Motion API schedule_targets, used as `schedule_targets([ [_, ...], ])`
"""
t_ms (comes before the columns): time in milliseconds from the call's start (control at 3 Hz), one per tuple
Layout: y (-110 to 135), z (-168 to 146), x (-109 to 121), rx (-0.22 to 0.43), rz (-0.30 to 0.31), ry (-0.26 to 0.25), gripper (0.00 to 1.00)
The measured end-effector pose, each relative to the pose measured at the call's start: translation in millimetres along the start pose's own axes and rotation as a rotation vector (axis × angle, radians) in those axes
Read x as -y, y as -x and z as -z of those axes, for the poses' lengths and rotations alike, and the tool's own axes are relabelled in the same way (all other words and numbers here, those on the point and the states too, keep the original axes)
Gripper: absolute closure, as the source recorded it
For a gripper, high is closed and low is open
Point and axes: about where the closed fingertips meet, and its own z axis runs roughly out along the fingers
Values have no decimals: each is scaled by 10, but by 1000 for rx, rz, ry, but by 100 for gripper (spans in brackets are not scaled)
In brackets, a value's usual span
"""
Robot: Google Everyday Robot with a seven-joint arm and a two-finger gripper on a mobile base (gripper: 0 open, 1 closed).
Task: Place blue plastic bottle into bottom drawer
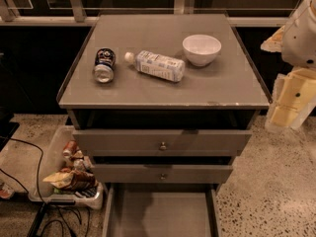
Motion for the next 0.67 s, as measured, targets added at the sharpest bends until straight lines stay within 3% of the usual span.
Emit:
schedule_targets([
  [333,60,-14,63,14,10,-13,0],
  [667,224,-119,269,43,17,-20,0],
])
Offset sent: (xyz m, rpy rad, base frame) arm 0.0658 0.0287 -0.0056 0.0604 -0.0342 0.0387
